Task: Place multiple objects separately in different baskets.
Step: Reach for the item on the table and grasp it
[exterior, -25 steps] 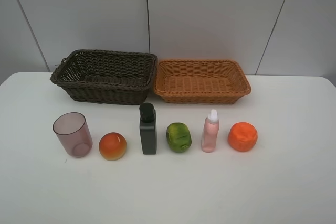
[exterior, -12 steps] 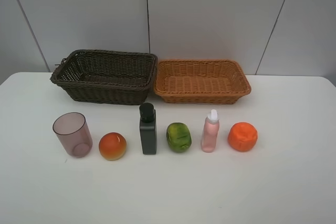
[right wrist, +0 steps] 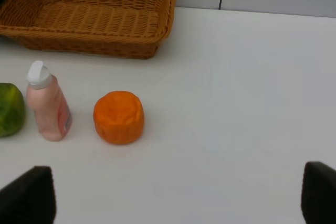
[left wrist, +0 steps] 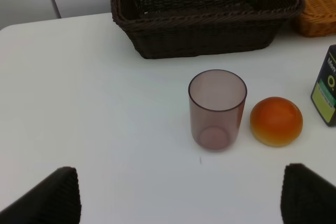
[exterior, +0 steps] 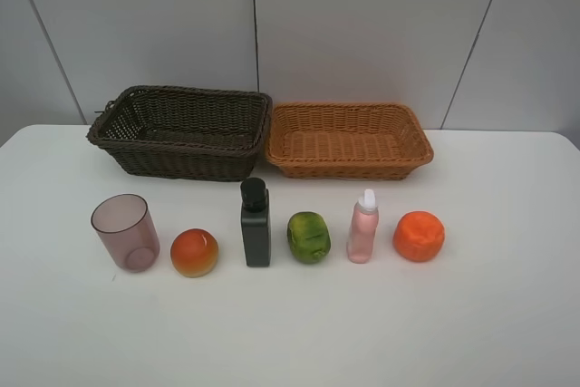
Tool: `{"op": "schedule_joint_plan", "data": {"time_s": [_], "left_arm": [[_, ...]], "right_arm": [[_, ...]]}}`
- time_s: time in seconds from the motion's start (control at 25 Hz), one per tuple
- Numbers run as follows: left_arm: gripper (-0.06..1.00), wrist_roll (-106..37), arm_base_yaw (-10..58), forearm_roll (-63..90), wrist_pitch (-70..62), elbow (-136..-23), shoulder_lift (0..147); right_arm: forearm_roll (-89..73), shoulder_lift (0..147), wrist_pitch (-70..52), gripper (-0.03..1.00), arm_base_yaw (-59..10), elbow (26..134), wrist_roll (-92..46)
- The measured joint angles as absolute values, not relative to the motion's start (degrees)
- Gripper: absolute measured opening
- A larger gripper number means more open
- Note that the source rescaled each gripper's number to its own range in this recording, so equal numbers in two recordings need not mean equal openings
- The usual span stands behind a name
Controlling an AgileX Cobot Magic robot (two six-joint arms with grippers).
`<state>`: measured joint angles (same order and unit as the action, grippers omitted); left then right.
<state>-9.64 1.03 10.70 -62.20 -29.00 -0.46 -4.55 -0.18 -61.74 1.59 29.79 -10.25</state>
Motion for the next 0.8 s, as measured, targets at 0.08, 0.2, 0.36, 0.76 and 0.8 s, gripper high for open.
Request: {"op": "schedule_joint_plan", "data": {"time_s": [0.08,0.2,0.36,0.76,0.8], "left_arm": [[0.93,-9.6,1.0,10.7,-62.2,-29.0,-0.5],[0.93,-9.6,1.0,10.8,-62.3,-29.5,0.9],[0.93,-10.8,1.0,11.2,-62.3,-34.1,7.3],[0.93,-16.4,1.0,12.1,-62.2,-49.0,33.8],[0.93,-17.1,1.0,12.1,-62.2,-50.2,36.4]], "right_arm": [[-4.6,-0.2,-61.7,1.0,1.6,29.8,-10.3],[-4.6,-0.2,-61.7,1.0,1.6,29.8,-10.3],[-4.6,-0.2,-61.7,1.0,1.6,29.8,-10.3],[-4.6,-0.2,-61.7,1.0,1.6,29.8,-10.3],[-4.6,-0.2,-61.7,1.0,1.6,29.8,-10.3]]}}
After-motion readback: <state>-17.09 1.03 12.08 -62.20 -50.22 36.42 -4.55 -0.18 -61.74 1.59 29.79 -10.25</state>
